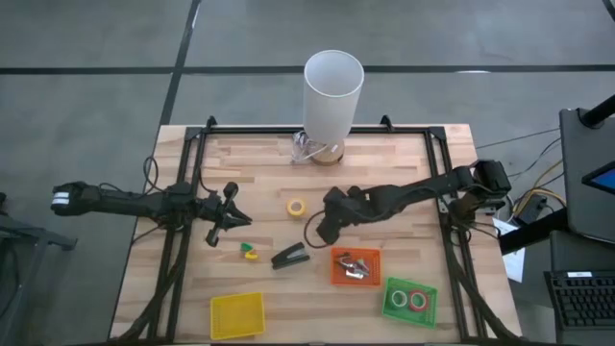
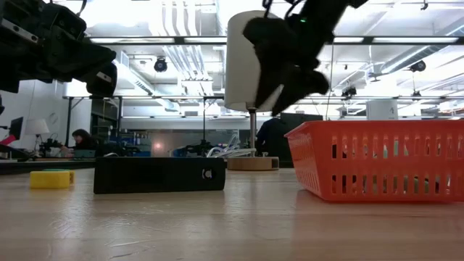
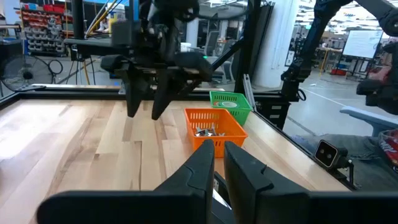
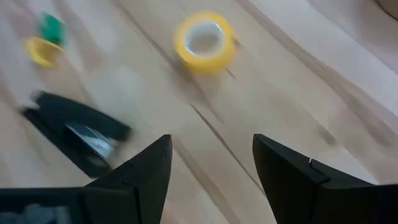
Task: Pick and place Stapler, Stapler remover, tape
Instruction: Put the yellow tape into the green basket
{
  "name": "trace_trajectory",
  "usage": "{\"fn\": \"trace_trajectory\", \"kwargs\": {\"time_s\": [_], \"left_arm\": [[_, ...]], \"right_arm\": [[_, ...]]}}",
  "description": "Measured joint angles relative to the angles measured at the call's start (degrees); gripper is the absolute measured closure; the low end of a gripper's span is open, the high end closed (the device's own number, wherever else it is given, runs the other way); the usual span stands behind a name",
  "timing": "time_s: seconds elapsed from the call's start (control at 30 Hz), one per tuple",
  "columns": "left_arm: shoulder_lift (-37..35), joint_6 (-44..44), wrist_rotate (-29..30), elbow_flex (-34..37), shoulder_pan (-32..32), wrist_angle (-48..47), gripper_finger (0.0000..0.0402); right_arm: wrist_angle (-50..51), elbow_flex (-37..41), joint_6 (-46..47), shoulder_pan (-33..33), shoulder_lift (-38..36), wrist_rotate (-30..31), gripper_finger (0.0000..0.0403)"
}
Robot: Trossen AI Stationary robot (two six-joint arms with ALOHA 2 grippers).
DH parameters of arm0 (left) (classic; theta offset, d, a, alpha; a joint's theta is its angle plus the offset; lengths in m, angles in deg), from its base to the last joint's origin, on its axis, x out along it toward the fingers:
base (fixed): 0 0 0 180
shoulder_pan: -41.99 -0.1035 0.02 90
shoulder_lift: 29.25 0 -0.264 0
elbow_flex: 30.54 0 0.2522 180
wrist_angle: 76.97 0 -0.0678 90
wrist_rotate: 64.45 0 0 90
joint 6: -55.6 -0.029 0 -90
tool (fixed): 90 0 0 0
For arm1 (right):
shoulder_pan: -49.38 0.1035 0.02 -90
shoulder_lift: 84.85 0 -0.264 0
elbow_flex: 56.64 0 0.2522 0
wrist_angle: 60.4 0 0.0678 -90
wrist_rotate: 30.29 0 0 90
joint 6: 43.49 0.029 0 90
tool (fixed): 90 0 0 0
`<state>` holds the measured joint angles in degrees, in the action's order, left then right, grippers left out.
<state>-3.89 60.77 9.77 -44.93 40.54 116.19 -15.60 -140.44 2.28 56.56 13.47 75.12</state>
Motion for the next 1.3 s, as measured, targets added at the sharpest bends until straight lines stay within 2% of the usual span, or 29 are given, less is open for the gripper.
{"fn": "trace_trajectory", "kwargs": {"time_s": [0.17,0.43,0.53,0.77,1.1,1.3], "left_arm": [[0.0,0.0,0.0,0.0,0.0,0.0,0.0362],[0.0,0.0,0.0,0.0,0.0,0.0,0.0362],[0.0,0.0,0.0,0.0,0.0,0.0,0.0362],[0.2,0.0,0.0,0.0,0.0,0.0,0.0362],[0.6,0.0,0.3,0.0,0.0,-1.1,0.0362],[0.5,0.0,0.4,0.0,0.0,-1.3,0.0362]], "right_arm": [[-8.5,0.0,-3.5,-2.9,0.2,-2.4,0.0186],[-14.4,0.0,-6.1,-5.2,1.1,-4.2,0.0193],[-15.5,-0.1,-5.7,-6.3,2.8,-6.8,0.0193],[-14.0,-2.4,-6.3,-9.2,8.2,-8.3,0.0193],[-12.7,-10.5,-8.3,-11.1,16.5,-8.5,0.0193],[-5.2,-15.8,-9.3,-11.4,21.9,-8.2,0.0193]]}}
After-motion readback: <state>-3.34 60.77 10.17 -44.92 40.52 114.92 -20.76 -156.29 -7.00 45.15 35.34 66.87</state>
